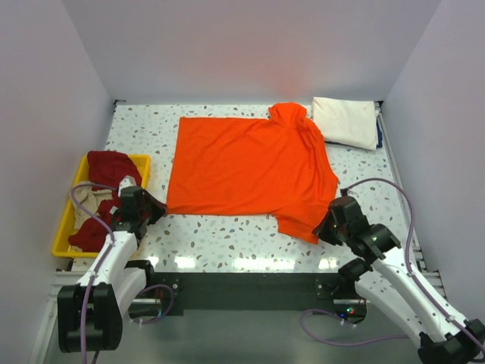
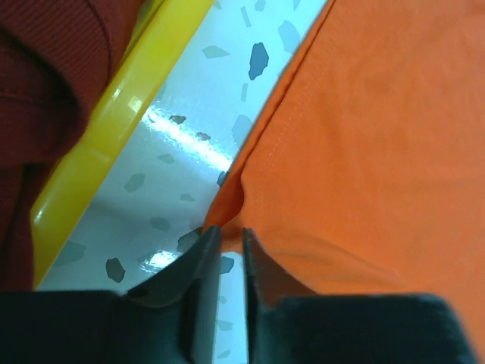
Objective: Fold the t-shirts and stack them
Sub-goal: Flatten the tshirt out, then fold the tshirt
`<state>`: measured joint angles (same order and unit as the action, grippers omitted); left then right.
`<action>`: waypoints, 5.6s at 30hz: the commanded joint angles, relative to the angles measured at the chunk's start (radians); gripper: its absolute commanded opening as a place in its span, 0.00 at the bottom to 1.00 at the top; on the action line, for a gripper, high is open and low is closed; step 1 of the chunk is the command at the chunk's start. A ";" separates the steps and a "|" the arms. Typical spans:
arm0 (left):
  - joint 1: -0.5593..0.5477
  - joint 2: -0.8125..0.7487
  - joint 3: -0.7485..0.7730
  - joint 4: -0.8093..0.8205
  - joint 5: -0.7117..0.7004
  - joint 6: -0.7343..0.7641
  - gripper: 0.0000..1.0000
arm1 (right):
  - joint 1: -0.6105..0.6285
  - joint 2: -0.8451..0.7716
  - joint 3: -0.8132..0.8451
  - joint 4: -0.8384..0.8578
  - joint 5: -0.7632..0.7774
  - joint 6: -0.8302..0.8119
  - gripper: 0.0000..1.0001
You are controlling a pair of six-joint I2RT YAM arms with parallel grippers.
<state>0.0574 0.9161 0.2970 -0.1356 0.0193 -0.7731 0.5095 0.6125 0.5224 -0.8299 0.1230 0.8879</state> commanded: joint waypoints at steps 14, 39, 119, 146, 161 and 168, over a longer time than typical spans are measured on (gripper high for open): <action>-0.105 -0.072 -0.013 -0.102 -0.099 -0.081 0.32 | 0.003 0.087 0.191 -0.117 0.030 -0.073 0.02; -0.130 0.000 0.013 -0.093 -0.154 -0.086 0.00 | 0.003 0.046 0.263 -0.199 0.075 -0.101 0.02; -0.085 0.745 0.783 -0.196 -0.099 -0.045 0.00 | -0.499 1.008 0.619 0.523 -0.290 -0.256 0.00; -0.085 0.859 0.883 -0.183 -0.061 -0.017 0.00 | -0.562 1.056 0.672 0.546 -0.352 -0.244 0.00; -0.085 0.782 0.897 -0.205 -0.058 0.035 0.50 | -0.559 1.162 0.841 0.462 -0.367 -0.311 0.58; -0.087 0.601 0.703 -0.206 -0.068 -0.018 0.48 | -0.560 0.968 0.681 0.408 -0.247 -0.288 0.58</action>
<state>-0.0349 1.5990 1.0702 -0.3378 -0.0303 -0.7685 -0.0463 1.7138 1.2575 -0.3710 -0.1928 0.5983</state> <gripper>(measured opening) 0.493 0.583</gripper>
